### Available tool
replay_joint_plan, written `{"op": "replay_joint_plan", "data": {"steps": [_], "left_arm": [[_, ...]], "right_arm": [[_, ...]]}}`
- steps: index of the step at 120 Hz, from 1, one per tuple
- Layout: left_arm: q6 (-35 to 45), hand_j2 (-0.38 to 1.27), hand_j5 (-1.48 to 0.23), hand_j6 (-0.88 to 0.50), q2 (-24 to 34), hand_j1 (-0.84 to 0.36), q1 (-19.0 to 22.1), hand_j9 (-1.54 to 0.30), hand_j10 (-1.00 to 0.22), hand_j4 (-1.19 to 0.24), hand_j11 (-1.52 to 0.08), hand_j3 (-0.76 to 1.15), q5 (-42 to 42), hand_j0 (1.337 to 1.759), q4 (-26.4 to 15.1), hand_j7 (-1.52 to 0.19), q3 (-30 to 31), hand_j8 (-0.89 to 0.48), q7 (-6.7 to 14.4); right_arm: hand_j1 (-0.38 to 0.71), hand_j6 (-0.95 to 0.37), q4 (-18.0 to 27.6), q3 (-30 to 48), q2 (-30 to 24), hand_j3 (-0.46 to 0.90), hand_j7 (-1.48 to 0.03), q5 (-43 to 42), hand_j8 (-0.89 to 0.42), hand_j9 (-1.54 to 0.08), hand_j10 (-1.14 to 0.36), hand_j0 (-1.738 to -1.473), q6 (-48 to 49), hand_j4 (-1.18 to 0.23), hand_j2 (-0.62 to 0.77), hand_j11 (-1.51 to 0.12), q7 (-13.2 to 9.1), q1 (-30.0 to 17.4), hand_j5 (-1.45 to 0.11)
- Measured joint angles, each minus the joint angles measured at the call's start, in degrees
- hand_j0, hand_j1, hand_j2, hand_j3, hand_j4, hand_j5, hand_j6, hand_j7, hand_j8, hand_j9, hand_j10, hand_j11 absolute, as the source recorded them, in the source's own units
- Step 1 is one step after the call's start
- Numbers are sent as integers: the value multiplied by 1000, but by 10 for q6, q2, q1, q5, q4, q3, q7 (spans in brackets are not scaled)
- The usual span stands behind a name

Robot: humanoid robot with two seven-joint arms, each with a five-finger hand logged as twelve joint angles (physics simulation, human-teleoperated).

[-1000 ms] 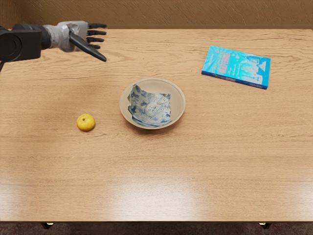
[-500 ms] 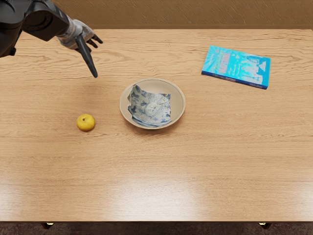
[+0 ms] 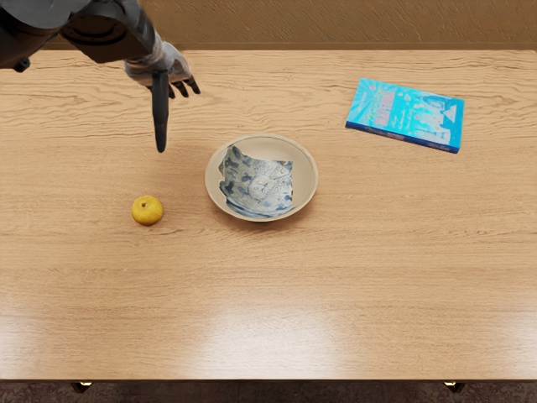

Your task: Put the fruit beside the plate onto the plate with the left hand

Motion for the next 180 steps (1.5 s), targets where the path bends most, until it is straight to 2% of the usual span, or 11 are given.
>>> {"op": "replay_joint_plan", "data": {"steps": [31, 49, 90, 102, 126, 180], "left_arm": [[6, 4, -25, -21, 1, 327, -9, -25, -20, -20, -25, 0, -12, 1658, -106, -25, 48, -21, 0], [65, 4, -25, -21, 13, 327, -43, -25, -20, -20, -25, 0, -13, 1658, -177, -25, 85, -20, 0], [242, 4, -27, -22, 18, 325, -64, -27, -21, -22, -27, 0, -10, 1658, -315, -27, 144, -22, -7], [284, 5, -29, -24, 20, 322, -64, -29, -23, -23, -29, 0, -9, 1658, -337, -29, 154, -24, -11], [341, 6, -36, -29, 17, 316, -59, -36, -29, -29, -36, 0, -9, 1658, -359, -36, 176, -29, -32], [400, 13, -84, -66, 20, 272, -34, -84, -65, -66, -84, 0, -9, 1658, -385, -84, 226, -66, -71]], "right_arm": [[-349, -1, 0, 0, 0, 0, 0, 0, -1, 0, 0, -1658, 0, 0, 0, 0, 0, 0, 0], [-349, -1, 0, 0, 0, 0, 0, 0, -1, 0, 0, -1658, 0, 0, 0, 0, 0, 0, 0], [-349, -1, 0, 0, 0, 0, 0, 0, -1, 0, 0, -1658, 0, 0, 0, 0, 0, 0, 0], [-349, -1, 0, 0, 0, 0, 0, 0, -1, 0, 0, -1658, 0, 0, 0, 0, 0, 0, 0], [-349, -1, 0, 0, 0, 0, 0, 0, -1, 0, 0, -1658, 0, 0, 0, 0, 0, 0, 0], [-349, -1, 0, 0, 0, 0, 0, 0, -1, 0, 0, -1658, 0, 0, 0, 0, 0, 0, 0]]}}
